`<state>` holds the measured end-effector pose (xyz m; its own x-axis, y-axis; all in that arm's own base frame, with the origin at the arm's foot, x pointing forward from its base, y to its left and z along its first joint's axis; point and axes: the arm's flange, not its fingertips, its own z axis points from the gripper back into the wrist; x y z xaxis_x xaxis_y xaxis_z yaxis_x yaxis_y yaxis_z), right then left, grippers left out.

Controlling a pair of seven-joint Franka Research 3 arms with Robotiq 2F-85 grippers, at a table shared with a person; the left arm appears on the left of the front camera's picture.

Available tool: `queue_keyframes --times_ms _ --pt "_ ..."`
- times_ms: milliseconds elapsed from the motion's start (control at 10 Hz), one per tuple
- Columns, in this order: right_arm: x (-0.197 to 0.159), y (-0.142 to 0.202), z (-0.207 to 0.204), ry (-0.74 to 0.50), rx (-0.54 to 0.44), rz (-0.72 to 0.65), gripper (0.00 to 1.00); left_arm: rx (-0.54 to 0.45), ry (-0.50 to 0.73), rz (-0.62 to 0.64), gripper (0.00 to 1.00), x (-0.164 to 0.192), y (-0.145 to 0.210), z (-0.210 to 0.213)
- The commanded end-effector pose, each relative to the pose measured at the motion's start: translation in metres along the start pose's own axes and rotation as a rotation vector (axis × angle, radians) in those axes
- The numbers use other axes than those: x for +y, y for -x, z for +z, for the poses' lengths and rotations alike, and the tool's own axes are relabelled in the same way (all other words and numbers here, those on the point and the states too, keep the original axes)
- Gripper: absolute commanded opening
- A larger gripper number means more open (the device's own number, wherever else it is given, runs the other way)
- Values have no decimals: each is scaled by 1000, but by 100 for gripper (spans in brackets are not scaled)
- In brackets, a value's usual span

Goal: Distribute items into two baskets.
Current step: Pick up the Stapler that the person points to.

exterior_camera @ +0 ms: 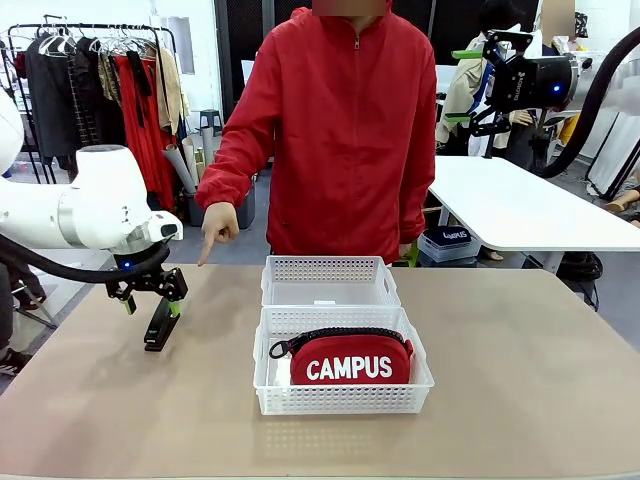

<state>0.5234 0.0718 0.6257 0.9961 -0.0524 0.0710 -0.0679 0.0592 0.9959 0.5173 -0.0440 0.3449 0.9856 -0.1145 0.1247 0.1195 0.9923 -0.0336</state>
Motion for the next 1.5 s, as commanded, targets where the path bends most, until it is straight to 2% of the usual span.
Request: queue_keyframes --times_ms 0,100,200,600,700,1100,1200,1400 --pt "3 1 0 -8 -2 -14 100 -9 2 34 100 -5 1 -10" --pt "3 1 0 -8 -2 -14 100 -15 0 33 100 -6 1 -12" --pt "3 1 0 -8 -2 -14 100 -28 -10 43 86 -7 0 -15" --pt "3 1 0 -8 -2 -14 100 -22 -11 64 6 -6 2 -16" --pt "3 1 0 -8 -2 -14 100 -19 -11 68 0 -6 2 -16" --pt "3 1 0 -8 -2 -14 100 -16 -22 79 0 -7 4 -9" --pt "3 1 0 -8 -2 -14 100 -20 -24 88 0 -9 4 2" --pt "3 1 0 -8 -2 -14 100 57 -56 142 0 -15 0 35"
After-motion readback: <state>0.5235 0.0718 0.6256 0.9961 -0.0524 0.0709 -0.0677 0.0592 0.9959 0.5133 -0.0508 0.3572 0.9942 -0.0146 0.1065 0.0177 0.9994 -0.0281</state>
